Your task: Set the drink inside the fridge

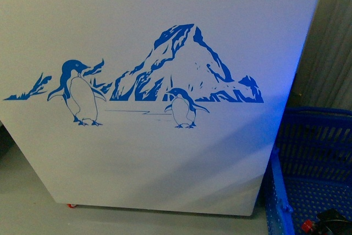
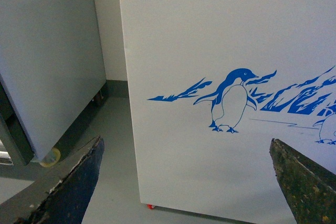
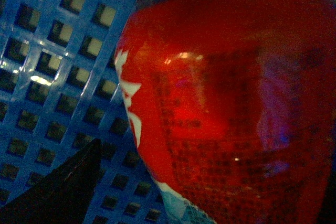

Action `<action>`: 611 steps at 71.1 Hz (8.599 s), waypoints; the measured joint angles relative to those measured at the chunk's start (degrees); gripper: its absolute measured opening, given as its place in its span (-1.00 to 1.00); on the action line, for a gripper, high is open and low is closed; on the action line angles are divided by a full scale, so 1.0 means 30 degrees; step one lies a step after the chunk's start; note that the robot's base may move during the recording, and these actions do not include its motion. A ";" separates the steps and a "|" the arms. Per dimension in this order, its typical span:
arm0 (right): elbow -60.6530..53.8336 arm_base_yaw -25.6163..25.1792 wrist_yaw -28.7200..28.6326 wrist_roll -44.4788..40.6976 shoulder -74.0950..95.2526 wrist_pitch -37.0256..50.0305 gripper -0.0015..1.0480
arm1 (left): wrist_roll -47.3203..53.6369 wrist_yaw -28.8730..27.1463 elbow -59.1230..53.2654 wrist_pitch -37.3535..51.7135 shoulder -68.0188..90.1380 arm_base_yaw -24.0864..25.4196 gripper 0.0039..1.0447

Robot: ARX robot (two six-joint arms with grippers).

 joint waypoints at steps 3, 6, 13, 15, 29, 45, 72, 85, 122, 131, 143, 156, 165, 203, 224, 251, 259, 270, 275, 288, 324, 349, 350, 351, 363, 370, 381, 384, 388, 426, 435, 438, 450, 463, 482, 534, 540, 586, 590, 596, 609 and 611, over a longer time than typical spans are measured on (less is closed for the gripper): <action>-0.0219 -0.0073 -0.0124 0.0007 0.0044 0.0015 0.69 | 0.0000 0.0000 0.0000 0.0000 0.0000 0.0000 0.85; -0.0350 -0.0109 -0.0240 0.0022 0.0044 0.0044 0.60 | 0.0000 0.0000 0.0000 0.0000 0.0000 0.0000 0.85; -0.1086 -0.0138 -0.0262 0.0102 -0.0095 0.0313 0.30 | 0.0000 0.0000 0.0000 0.0000 0.0000 0.0000 0.85; -0.1341 -0.0146 -0.0291 0.0211 -0.0160 0.0466 0.24 | 0.0000 0.0000 0.0000 0.0000 0.0000 0.0000 0.85; -0.3410 -0.0102 -0.0146 0.1122 -0.1668 0.1559 -0.15 | 0.0000 0.0000 0.0000 0.0000 0.0000 0.0000 0.85; -0.6572 0.0510 -0.0211 0.3300 -0.5821 0.2630 -0.25 | 0.0000 0.0000 0.0000 0.0000 0.0000 0.0000 0.85; -1.1978 0.1705 -0.0299 0.7803 -2.1908 -0.1239 -0.25 | 0.0000 0.0000 0.0000 0.0000 0.0000 0.0000 0.85; -1.2896 0.2295 -0.0656 1.0499 -3.1197 -0.5646 -0.25 | 0.0000 0.0000 0.0000 0.0000 0.0000 0.0000 0.85; -1.2917 1.0418 0.8473 1.3289 -4.9280 -1.4826 -0.25 | 0.0000 0.0000 0.0000 0.0000 0.0000 0.0000 0.85; -1.2772 1.1183 0.9231 1.3136 -4.9360 -1.3690 -0.25 | 0.0000 0.0000 0.0000 0.0000 0.0000 0.0000 0.85; -1.2801 1.0695 0.9333 1.2626 -4.9338 -1.2327 -0.25 | 0.0000 0.0007 0.0000 0.0000 0.0000 0.0000 0.85; -1.3595 0.9296 0.9078 1.2203 -4.9783 -1.0987 -0.25 | 0.0000 0.0000 0.0000 0.0000 0.0000 0.0000 0.85; -1.3945 0.8779 0.9049 1.2050 -5.0089 -1.0812 -0.25 | 0.0000 0.0000 0.0000 0.0000 0.0000 0.0000 0.85; -1.4061 0.8750 0.8910 1.1978 -5.0133 -1.0775 -0.26 | 0.0000 -0.0007 0.0000 0.0000 0.0000 0.0000 0.85; -1.4061 0.8750 0.8903 1.1934 -5.0125 -1.0775 -0.27 | 0.0000 -0.0015 0.0000 0.0000 0.0000 0.0000 0.85; -1.4061 0.8750 0.8903 1.1919 -5.0125 -1.0775 -0.27 | 0.0000 0.0000 0.0000 0.0000 0.0000 0.0000 0.85; -1.4061 0.8750 0.8903 1.1927 -5.0125 -1.0754 -0.27 | 0.0000 -0.0007 0.0000 0.0000 0.0000 0.0000 0.85; -1.4061 0.8750 0.8903 1.1919 -5.0125 -1.0739 -0.27 | 0.0000 0.0000 0.0000 0.0000 0.0000 0.0000 0.85; -1.4061 0.8750 0.8896 1.1919 -5.0118 -1.0739 -0.27 | -0.0896 0.0692 0.0372 -0.1005 0.0648 0.0233 0.85; -1.4061 0.8735 0.8867 1.1919 -5.0125 -1.0739 -0.27 | -0.4473 0.2645 0.3206 0.0940 0.9085 0.1341 0.85; -1.4061 0.8721 0.8881 1.1927 -5.0125 -1.0739 -0.27 | 0.7664 0.8247 1.5110 0.7249 2.5296 -0.3118 0.85; -1.4061 0.8721 0.8881 1.1927 -5.0125 -1.0739 -0.27 | 1.6305 0.9610 1.8629 0.3330 2.8888 -0.3228 0.85; -1.4061 0.8721 0.8881 1.1927 -5.0125 -1.0739 -0.27 | 1.6451 0.9632 1.8717 0.3293 2.8982 -0.3206 0.85; -1.4061 0.8721 0.8867 1.1927 -5.0125 -1.0739 -0.27 | 1.6670 0.9661 1.8804 0.3249 2.9070 -0.3169 0.85; -1.4061 0.8721 0.8896 1.1927 -5.0125 -1.0739 -0.27 | 1.8717 0.9959 2.0298 0.2339 3.0534 -0.2754 0.85; -1.4061 0.8721 0.8888 1.1927 -5.0125 -1.0739 -0.27 | 1.9132 0.9938 2.1303 0.2346 3.1729 -0.2616 0.85; -1.4061 0.8721 0.8888 1.1927 -5.0125 -1.0739 -0.27 | 1.9584 0.9857 2.2724 0.2047 3.3215 -0.2506 0.85; -1.4061 0.8721 0.8888 1.1927 -5.0125 -1.0739 -0.27 | 1.9620 0.9799 2.3037 0.2040 3.3543 -0.2492 0.85; -1.4061 0.8721 0.8888 1.1927 -5.0125 -1.0739 -0.27 | 1.9671 0.9712 2.3533 0.2055 3.4039 -0.2477 0.85; -1.4061 0.8721 0.8888 1.1927 -5.0125 -1.0739 -0.27 | 2.0138 0.9653 3.2210 -0.0219 4.0137 -0.2120 0.85; -1.4061 0.8721 0.8881 1.1919 -5.0125 -1.0739 -0.27 | 2.0473 0.9071 3.6100 -0.1384 4.2293 -0.2127 0.85; -1.4061 0.8721 0.8888 1.1927 -5.0125 -1.0739 -0.27 | 2.0677 0.8400 3.7827 -0.1741 4.3240 -0.2127 0.85; -1.4061 0.8721 0.8888 1.1927 -5.0125 -1.0739 -0.27 | 2.1056 0.6171 4.4093 -0.2863 4.6767 -0.2149 0.85; -1.4061 0.8721 0.8881 1.1919 -5.0118 -1.0739 -0.27 | 1.9773 0.1996 4.8289 0.0750 5.0103 -0.2798 0.85; -1.4061 0.8714 0.8896 1.1927 -5.0125 -1.0739 -0.27 | 1.4054 -0.1574 3.8563 0.6652 4.4690 -0.2973 0.85; -0.8524 0.4911 -0.6674 0.2594 -4.4464 -2.1668 -0.27 | 0.0146 0.0015 0.4422 1.5052 2.0152 0.0058 -0.73; -0.6943 0.5595 -0.5625 -0.0313 -4.1725 -1.9613 -0.27 | 0.0036 0.0007 0.3789 1.4994 1.9118 0.0066 -0.96; 1.0397 1.0877 0.0721 -1.4098 -2.1216 -1.8972 -0.27 | 0.0051 0.0007 0.0415 1.2065 1.2648 0.0066 -0.96; 1.0892 1.0994 0.0969 -1.4178 -2.0487 -1.8812 -0.27 | 0.0051 0.0015 0.0066 1.2072 1.2356 0.0066 -0.96; 1.1701 1.1176 0.1450 -1.4491 -1.9139 -1.7660 -0.27 | 0.0051 0.0007 0.0000 1.1016 1.1271 0.0058 -0.96; 1.2852 1.1453 0.1756 -1.4673 -1.7034 -1.6400 -0.27 | 0.0051 0.0007 0.0000 0.8976 0.9020 0.0058 -0.96; 1.3143 1.1497 0.1814 -1.4681 -1.6517 -1.6145 -0.27 | 0.0051 0.0007 0.0000 0.8655 0.8684 0.0058 -0.96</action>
